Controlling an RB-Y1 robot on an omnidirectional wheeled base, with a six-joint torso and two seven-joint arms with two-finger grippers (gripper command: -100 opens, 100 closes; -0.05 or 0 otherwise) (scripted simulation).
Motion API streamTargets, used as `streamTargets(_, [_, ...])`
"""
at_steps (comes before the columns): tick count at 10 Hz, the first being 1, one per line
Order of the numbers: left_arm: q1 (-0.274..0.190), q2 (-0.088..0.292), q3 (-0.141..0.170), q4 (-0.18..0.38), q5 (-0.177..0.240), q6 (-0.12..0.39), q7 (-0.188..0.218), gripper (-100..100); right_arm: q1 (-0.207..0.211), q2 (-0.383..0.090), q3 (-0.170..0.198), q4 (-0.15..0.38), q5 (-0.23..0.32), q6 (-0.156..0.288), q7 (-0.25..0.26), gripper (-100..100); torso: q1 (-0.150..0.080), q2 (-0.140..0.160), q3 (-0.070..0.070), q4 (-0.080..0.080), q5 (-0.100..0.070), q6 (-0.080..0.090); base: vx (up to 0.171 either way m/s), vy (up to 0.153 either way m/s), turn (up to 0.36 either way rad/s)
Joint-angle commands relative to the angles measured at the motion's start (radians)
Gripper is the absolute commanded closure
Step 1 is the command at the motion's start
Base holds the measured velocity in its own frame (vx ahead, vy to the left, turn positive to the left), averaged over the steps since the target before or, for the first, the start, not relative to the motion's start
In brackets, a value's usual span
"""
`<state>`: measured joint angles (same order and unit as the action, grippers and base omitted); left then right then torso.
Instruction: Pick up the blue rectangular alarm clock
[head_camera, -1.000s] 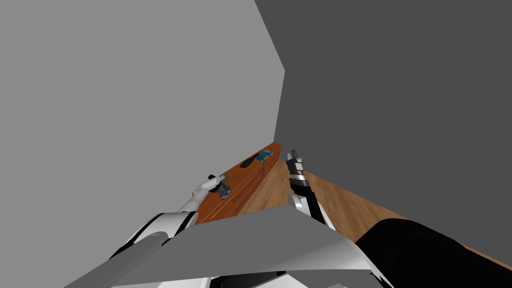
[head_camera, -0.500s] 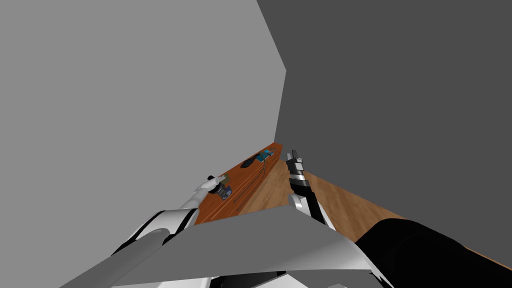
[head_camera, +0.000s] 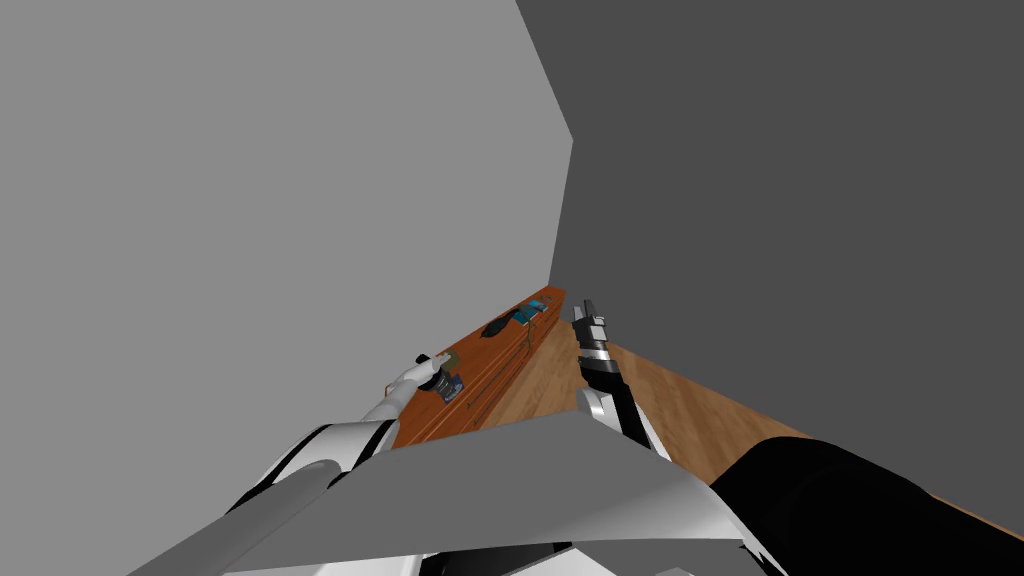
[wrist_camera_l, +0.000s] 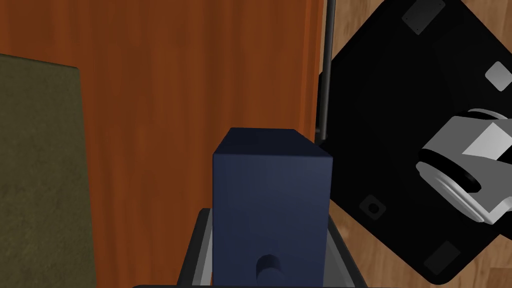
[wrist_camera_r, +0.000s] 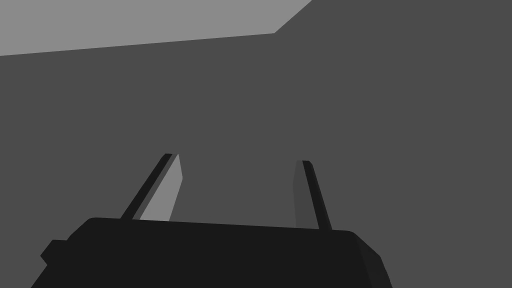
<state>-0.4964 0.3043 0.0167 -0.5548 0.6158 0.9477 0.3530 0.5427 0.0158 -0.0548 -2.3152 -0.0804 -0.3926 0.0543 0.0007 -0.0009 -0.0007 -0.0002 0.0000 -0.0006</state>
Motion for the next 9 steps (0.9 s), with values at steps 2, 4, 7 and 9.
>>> streamTargets(2, [0.000, 0.000, 0.000, 0.000, 0.000, 0.000, 0.000, 100, 0.000, 0.000, 0.000, 0.000, 0.000, 0.000, 0.000, 0, 0.000, 0.000, 0.000, 0.000, 0.000, 0.000, 0.000, 0.000, 0.000])
streamTargets(4, [0.000, 0.000, 0.000, 0.000, 0.000, -0.001, 0.000, 0, 0.000, 0.000, 0.000, 0.000, 0.000, 0.000, 0.000, 0, 0.001, -0.001, 0.000, 0.000, 0.000, 0.000, 0.000, 0.000, 0.000])
streamTargets(7, [-0.012, 0.028, -0.010, -0.046, 0.009, 0.054, 0.023, 100, 0.000, 0.000, 0.000, 0.000, 0.000, 0.000, 0.000, 0, 0.000, 0.002, 0.001, 0.001, 0.000, 0.000, -0.040, -0.006, 0.002])
streamTargets(9, [-0.013, 0.022, -0.009, -0.036, 0.006, 0.042, 0.021, 0, 0.000, 0.000, 0.000, 0.000, 0.000, 0.000, 0.000, 0, 0.000, 0.002, 0.001, 0.000, 0.000, 0.000, -0.013, 0.000, 0.001])
